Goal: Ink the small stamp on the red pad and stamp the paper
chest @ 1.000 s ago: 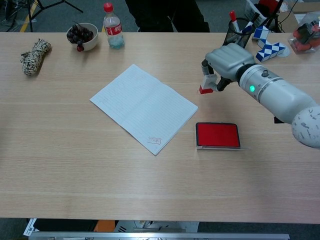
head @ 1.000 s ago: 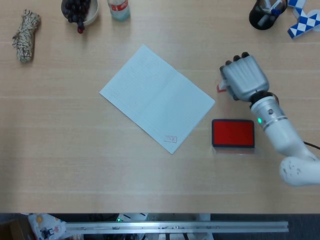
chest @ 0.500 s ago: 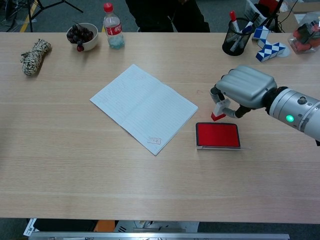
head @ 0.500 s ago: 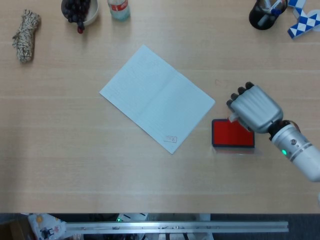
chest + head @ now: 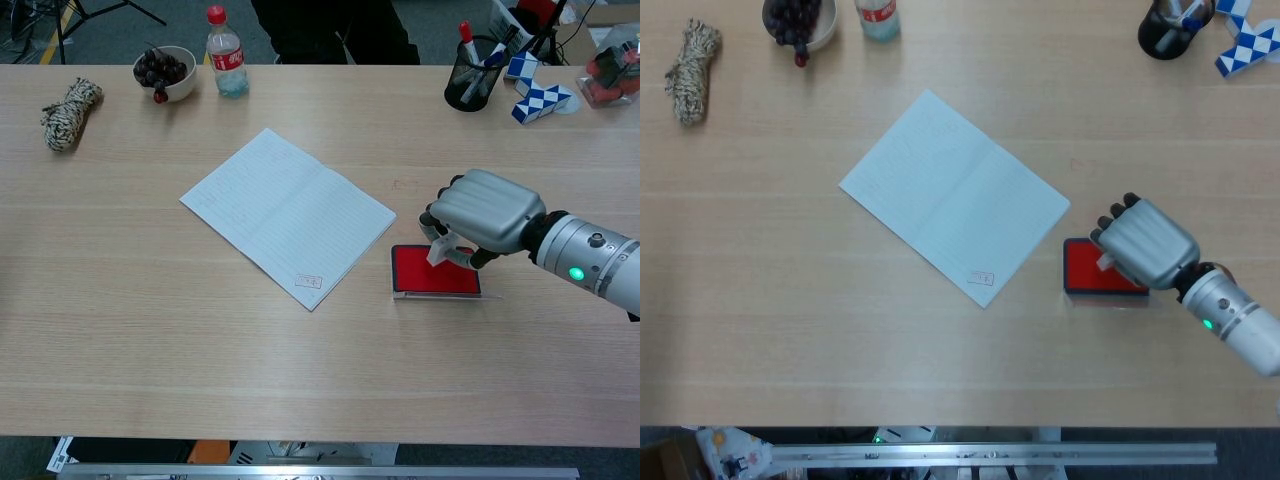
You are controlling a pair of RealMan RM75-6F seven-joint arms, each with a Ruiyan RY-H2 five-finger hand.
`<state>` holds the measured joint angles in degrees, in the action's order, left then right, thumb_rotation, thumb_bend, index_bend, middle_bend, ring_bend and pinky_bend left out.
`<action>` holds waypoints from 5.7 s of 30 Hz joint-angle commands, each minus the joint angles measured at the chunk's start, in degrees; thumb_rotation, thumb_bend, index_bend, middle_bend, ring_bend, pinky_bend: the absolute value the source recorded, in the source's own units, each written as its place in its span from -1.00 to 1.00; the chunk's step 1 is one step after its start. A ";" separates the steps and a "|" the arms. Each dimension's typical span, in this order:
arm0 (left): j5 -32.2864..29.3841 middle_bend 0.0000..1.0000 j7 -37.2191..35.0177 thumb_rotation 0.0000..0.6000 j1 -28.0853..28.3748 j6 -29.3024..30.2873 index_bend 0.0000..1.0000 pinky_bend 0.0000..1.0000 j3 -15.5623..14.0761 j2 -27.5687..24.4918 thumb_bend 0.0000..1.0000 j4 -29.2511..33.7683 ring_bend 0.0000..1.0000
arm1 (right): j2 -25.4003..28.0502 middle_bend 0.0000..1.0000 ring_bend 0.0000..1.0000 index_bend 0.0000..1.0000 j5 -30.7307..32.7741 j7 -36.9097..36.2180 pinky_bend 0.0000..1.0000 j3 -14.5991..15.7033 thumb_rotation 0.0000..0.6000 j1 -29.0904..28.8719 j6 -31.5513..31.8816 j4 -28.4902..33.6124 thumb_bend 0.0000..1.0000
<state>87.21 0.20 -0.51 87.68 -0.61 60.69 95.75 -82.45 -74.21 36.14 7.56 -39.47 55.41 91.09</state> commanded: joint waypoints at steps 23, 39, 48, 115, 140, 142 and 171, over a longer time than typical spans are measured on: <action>-0.17 -0.77 -0.13 1.00 -0.16 -0.29 -0.75 -0.66 -0.18 0.06 -0.62 -0.40 -0.63 | -3.44 0.04 -0.19 0.36 -4.69 -1.04 -0.31 -0.49 1.00 2.64 -1.59 -5.72 -0.28; -0.23 -0.77 -0.37 1.00 -0.28 -0.18 -0.75 -0.66 -0.14 0.14 -0.61 -0.73 -0.63 | -3.95 0.05 -0.18 0.37 -4.91 -0.12 -0.31 -1.19 1.00 3.66 -2.59 -6.47 -0.28; -0.16 -0.77 -0.58 1.00 -0.29 -0.10 -0.75 -0.66 -0.07 0.07 -0.61 -0.71 -0.63 | -1.73 0.05 -0.18 0.37 -5.40 -1.14 -0.31 -2.47 1.00 3.93 -1.65 -3.66 -0.28; -0.30 -0.78 -2.05 1.00 -1.18 0.33 -0.75 -0.66 -0.31 -0.66 -0.62 -0.87 -0.63 | -18.18 0.08 -0.18 0.41 27.15 15.86 -0.31 -10.38 1.00 -15.96 -8.17 -16.60 -0.28; -0.42 -0.79 -2.15 1.00 -1.36 0.35 -0.75 -0.66 -0.30 -0.62 -0.62 -1.10 -0.63 | -19.25 0.09 -0.17 0.43 27.18 15.87 -0.31 -9.10 1.00 -16.74 -7.28 -17.36 -0.28; -0.46 -0.79 -2.13 1.00 -1.37 0.31 -0.75 -0.66 -0.32 -0.64 -0.61 -1.10 -0.63 | -19.27 0.09 -0.17 0.43 27.19 15.91 -0.31 -9.05 1.00 -16.74 -7.12 -17.36 -0.28; 0.35 -0.79 -3.23 1.00 -1.90 1.57 -0.78 -0.66 -0.30 -0.95 -0.61 -1.16 -0.63 | -14.48 0.09 -0.17 0.43 25.43 12.22 -0.31 -10.20 1.00 -14.97 -3.87 -12.41 -0.28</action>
<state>87.56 -3.03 -2.41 89.24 -0.91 59.75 94.58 -98.09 -48.31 49.20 -2.20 -54.93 50.79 77.55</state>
